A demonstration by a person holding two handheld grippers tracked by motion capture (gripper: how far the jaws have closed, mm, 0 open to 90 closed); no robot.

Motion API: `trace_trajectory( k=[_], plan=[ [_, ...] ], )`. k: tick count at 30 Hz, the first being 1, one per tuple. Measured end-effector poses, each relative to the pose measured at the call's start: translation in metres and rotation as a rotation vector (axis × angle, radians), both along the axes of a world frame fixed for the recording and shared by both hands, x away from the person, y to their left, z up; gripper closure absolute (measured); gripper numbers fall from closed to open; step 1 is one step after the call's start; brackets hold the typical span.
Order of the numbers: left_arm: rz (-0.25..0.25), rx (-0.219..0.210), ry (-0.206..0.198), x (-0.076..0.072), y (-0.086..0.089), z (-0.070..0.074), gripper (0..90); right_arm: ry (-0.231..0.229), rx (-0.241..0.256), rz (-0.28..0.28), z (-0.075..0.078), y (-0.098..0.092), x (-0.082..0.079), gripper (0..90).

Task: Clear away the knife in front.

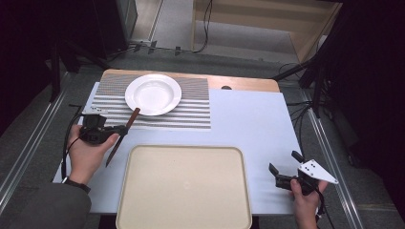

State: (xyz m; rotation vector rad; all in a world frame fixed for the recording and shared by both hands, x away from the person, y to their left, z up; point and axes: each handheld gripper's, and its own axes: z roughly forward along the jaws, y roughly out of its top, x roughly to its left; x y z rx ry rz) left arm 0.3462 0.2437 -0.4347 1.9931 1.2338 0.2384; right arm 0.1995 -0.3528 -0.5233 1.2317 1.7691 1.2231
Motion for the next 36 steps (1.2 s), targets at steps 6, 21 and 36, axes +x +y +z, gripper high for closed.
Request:
trace_trajectory(
  k=[6,21,36],
  plan=[
    [-0.021,-0.003,-0.009,-0.015,-0.004,-0.004,76.3,0.0,-0.001,0.0,0.0,0.0,0.0,0.0],
    [-0.071,-0.018,-0.014,-0.052,-0.021,-0.005,76.3,-0.002,-0.008,0.002,0.0,0.001,0.0,0.0],
    [-0.126,-0.035,0.016,-0.084,-0.038,-0.026,76.2,0.001,-0.017,0.001,0.0,0.002,0.0,0.0]
  ],
)
